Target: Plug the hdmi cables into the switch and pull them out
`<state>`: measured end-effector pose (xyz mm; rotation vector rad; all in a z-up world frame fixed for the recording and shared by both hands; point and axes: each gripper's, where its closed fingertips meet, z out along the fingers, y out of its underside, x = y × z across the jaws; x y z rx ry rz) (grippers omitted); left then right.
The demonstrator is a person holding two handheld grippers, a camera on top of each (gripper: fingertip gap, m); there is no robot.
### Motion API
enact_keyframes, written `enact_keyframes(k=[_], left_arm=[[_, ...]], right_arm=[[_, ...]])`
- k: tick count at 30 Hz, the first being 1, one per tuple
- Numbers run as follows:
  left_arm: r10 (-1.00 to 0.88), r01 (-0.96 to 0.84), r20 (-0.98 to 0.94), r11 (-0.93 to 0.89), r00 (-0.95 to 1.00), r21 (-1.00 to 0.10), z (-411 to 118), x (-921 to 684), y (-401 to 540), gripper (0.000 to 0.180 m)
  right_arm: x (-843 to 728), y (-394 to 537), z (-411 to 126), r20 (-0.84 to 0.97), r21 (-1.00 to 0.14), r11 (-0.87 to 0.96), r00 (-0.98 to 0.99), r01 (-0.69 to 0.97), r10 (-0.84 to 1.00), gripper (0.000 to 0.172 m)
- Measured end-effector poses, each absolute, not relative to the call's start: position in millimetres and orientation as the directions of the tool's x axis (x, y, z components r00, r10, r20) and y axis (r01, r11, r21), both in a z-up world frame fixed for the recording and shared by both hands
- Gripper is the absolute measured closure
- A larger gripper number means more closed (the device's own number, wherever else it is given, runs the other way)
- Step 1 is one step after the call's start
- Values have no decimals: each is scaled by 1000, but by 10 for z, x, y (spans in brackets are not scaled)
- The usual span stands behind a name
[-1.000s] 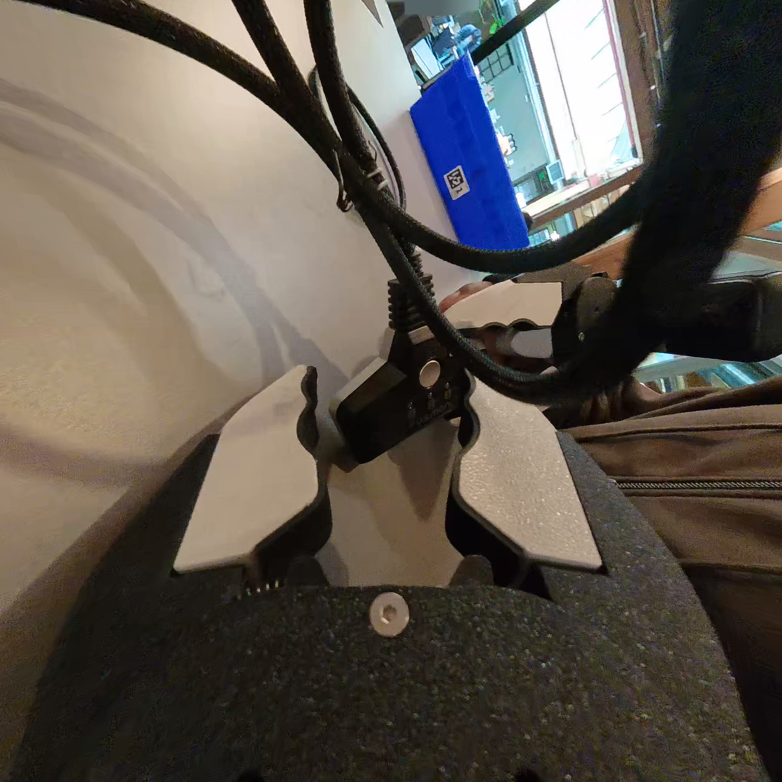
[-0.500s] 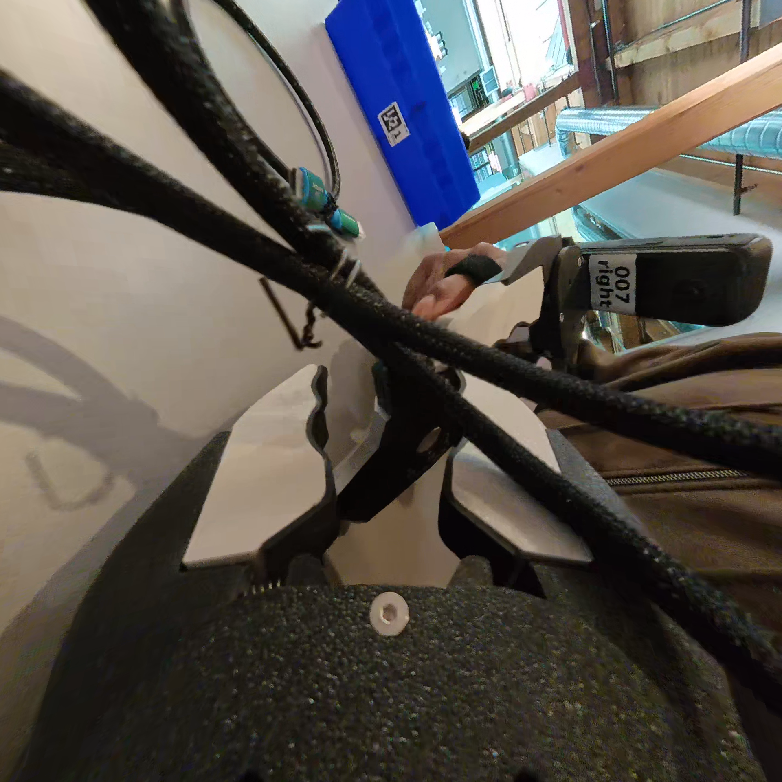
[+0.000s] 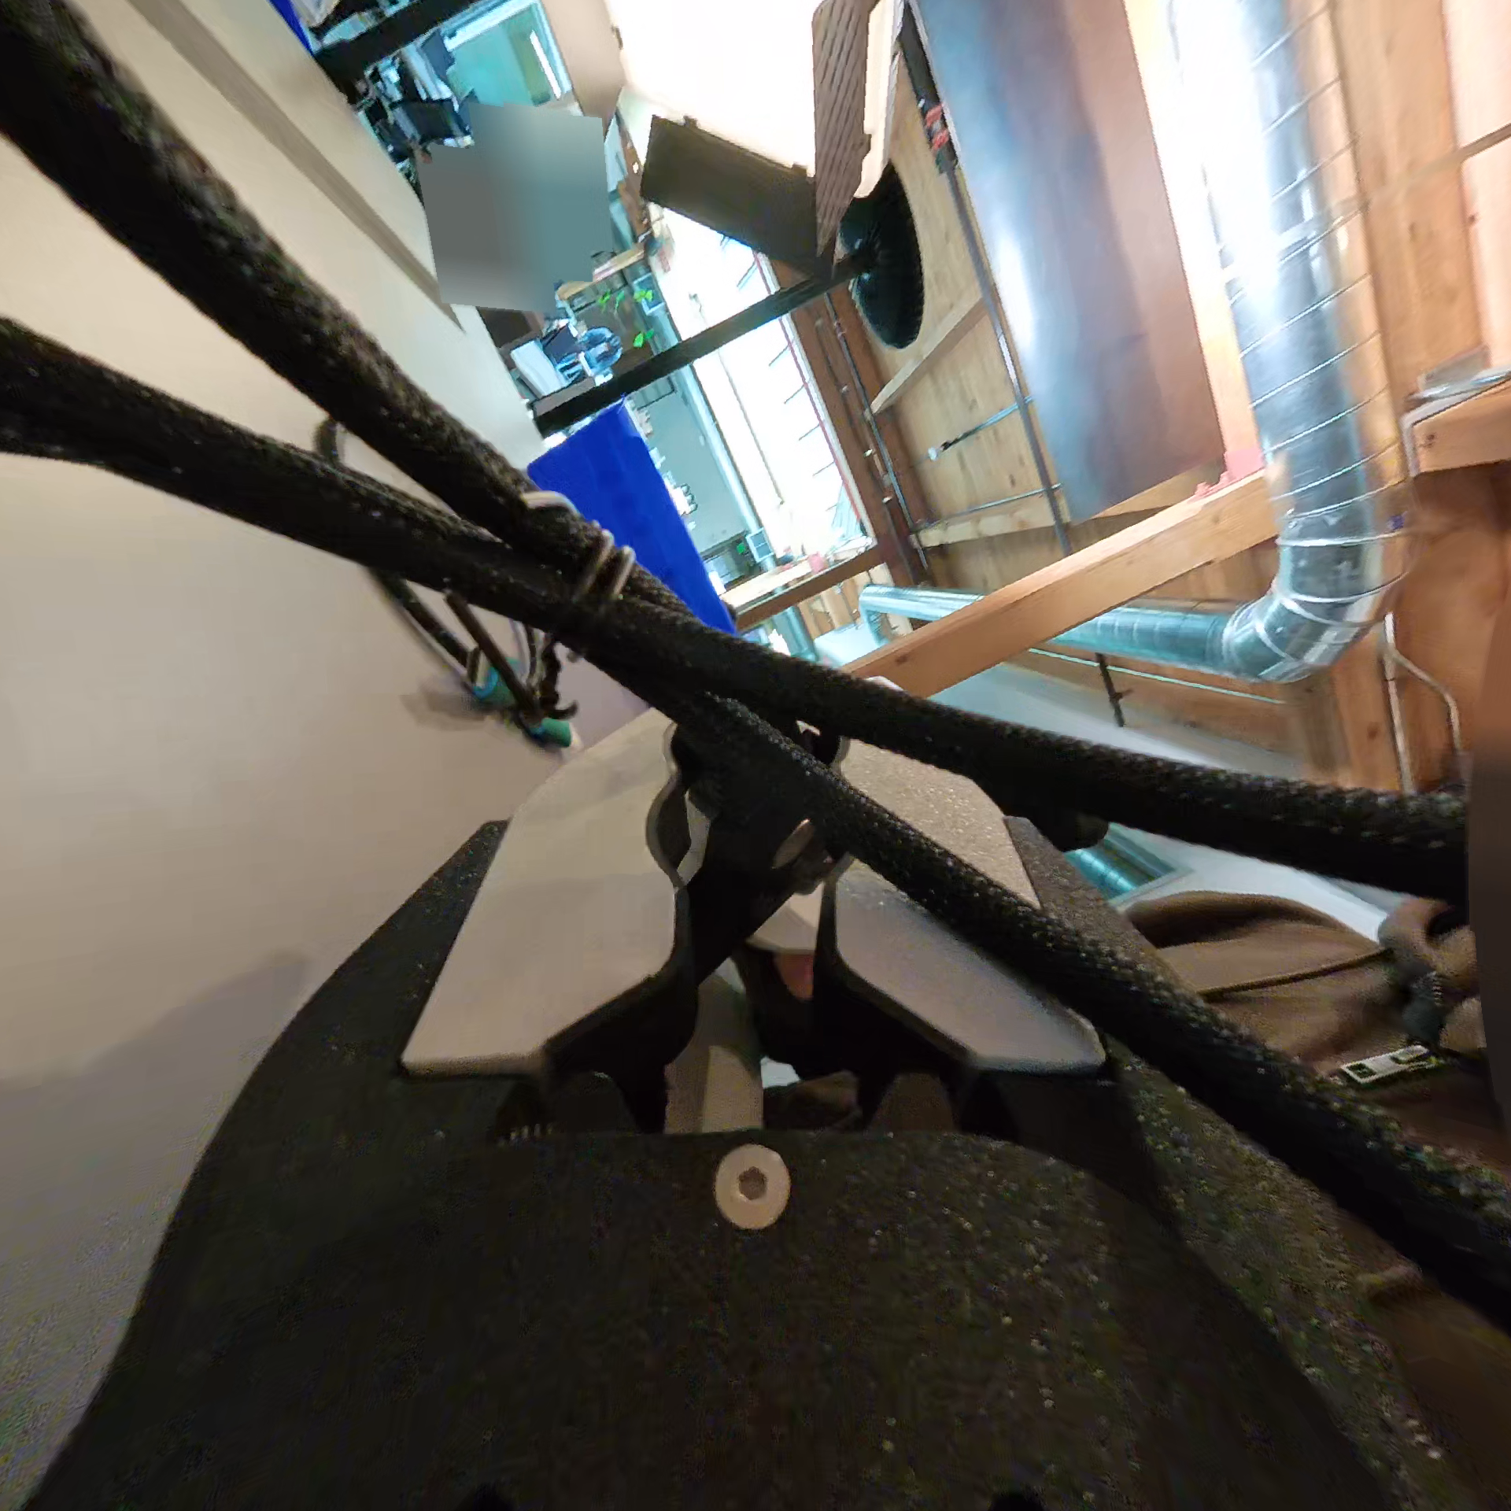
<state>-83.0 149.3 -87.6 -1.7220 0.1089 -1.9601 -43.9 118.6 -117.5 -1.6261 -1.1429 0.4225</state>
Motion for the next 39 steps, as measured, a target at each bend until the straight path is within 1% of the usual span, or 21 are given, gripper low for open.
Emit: enact_keyframes(k=[1, 3, 6, 8, 11, 13, 15, 18, 22, 25, 26, 28, 30, 32, 34, 36, 37, 38, 39], left_arm=[[-438, 360, 895, -851, -88, -381, -810, -820, 1517, 153], [-449, 413, 881, -838, -150, -357, -712, -796, 1555, 153], [-444, 458, 876, -829, -190, -321, -701, -740, 1600, 152], [-445, 476, 869, -825, -217, -304, -698, -705, 1605, 152], [-456, 493, 856, -818, -244, -296, -670, -666, 1592, 152], [-490, 510, 842, -795, -224, -327, -645, -678, 1594, 151], [-527, 511, 833, -770, -171, -382, -652, -686, 1593, 151], [-618, 539, 777, -697, -117, -473, -592, -711, 1568, 149], [-686, 575, 718, -638, -121, -513, -483, -725, 1538, 141], [-685, 508, 719, -664, -119, -549, -520, -597, 1495, 142], [-688, 487, 720, -661, -89, -571, -558, -557, 1501, 148], [-698, 480, 714, -645, -53, -595, -599, -547, 1523, 151], [-678, 480, 735, -653, -26, -586, -654, -549, 1561, 154], [-623, 511, 782, -663, 29, -547, -739, -621, 1677, 157], [-588, 557, 809, -665, 22, -498, -751, -748, 1759, 157], [-530, 583, 847, -682, 23, -442, -817, -853, 1840, 157], [-506, 598, 862, -690, 5, -408, -831, -891, 1870, 158], [-486, 610, 874, -697, -15, -377, -844, -913, 1897, 157], [-467, 614, 884, -705, -25, -355, -863, -919, 1920, 157]], right_arm=[[-460, 1161, -1165, 250, -893, 5, 487, 450, 837, 117], [-524, 1121, -1121, 154, -927, -52, 502, 372, 851, 114], [-589, 1128, -1031, -1, -958, -149, 518, 245, 855, 116], [-585, 1204, -1023, -59, -957, -205, 554, 207, 830, 127], [-600, 1269, -1061, -113, -945, -264, 565, 192, 817, 150], [-622, 1273, -1057, -174, -940, -303, 544, 157, 821, 152], [-646, 1264, -1063, -236, -927, -349, 509, 138, 828, 152], [-694, 1238, -990, -422, -882, -471, 415, 17, 806, 152], [-725, 1219, -885, -599, -796, -595, 274, -106, 753, 152], [-765, 1186, -882, -664, -746, -655, 205, -123, 719, 152], [-779, 1178, -905, -667, -743, -659, 206, -114, 716, 152], [-785, 1178, -940, -660, -747, -657, 221, -100, 718, 152], [-743, 1209, -1005, -634, -762, -645, 276, -61, 722, 150], [-606, 1280, -1079, -533, -815, -580, 385, 5, 753, 147], [-361, 1414, -1137, -376, -866, -490, 521, 95, 766, 143], [-47, 1602, -1198, -123, -896, -366, 650, 253, 750, 140], [97, 1689, -1242, 20, -880, -309, 681, 359, 732, 138], [204, 1752, -1305, 145, -842, -270, 677, 468, 722, 134], [266, 1787, -1390, 231, -789, -250, 648, 561, 725, 128]])
